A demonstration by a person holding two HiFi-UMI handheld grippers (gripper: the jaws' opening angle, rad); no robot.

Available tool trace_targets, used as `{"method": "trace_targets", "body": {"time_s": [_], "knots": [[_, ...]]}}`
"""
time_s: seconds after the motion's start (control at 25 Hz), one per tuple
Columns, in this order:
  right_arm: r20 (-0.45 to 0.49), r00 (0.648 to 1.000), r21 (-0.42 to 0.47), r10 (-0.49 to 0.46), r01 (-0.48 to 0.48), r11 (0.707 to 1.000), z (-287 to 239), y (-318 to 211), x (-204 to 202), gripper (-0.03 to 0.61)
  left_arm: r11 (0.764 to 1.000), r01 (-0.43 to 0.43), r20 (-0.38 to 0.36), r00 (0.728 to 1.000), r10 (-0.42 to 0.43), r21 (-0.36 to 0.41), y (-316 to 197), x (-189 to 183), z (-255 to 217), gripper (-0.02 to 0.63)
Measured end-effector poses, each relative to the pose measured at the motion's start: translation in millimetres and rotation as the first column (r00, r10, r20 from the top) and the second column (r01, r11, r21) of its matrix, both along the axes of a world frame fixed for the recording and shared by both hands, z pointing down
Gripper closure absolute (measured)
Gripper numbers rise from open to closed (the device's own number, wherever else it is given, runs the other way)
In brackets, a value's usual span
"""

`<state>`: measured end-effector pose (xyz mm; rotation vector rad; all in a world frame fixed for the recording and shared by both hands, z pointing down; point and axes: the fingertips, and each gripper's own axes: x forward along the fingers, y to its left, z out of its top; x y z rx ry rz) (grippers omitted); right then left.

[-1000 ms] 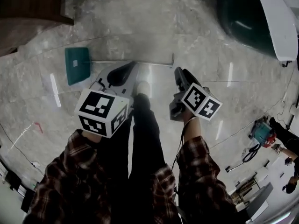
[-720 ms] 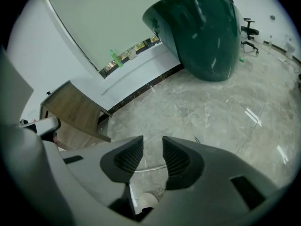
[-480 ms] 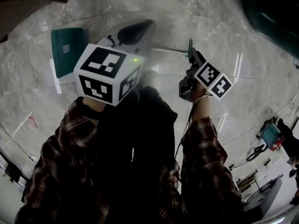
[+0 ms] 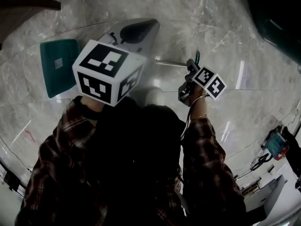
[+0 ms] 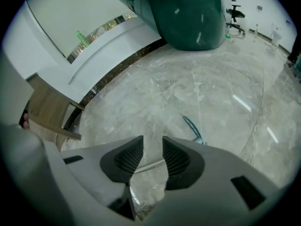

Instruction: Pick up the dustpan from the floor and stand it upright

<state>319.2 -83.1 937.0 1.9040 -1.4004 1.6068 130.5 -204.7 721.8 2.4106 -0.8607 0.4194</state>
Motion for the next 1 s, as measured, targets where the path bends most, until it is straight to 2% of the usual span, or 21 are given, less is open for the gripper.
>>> {"method": "trace_targets", "body": {"time_s": [0.16,0.24,0.56,0.72,1.0], "knots": [[-0.007,0.999,-0.073,0.051,-0.051,0.996,40.6,16.5,10.3,0.462,1.000,-0.005,0.003,1.000,0.005,0.000,-6.3,-0.1,16.2,0.601],[0.017,0.995,-0.118,0.096,-0.093,0.989,61.9,27.0,16.2,0.460,1.000,-0.007,0.008,1.000,0.007,-0.001,-8.4,-0.5,24.5,0.601],[0.076,0.951,-0.230,0.300,-0.276,0.933,123.0,53.6,39.6,0.451,1.000,-0.022,0.024,0.999,0.022,0.007,-15.0,2.3,47.2,0.601],[0.106,0.926,-0.242,0.362,-0.329,0.913,139.9,55.1,40.0,0.451,1.000,-0.029,0.031,0.999,0.029,0.005,-17.3,4.5,57.1,0.601],[0.128,0.908,-0.266,0.399,-0.356,0.896,154.7,47.0,38.7,0.437,1.000,-0.024,0.029,0.999,0.023,0.011,-23.4,7.4,65.3,0.601]]}}
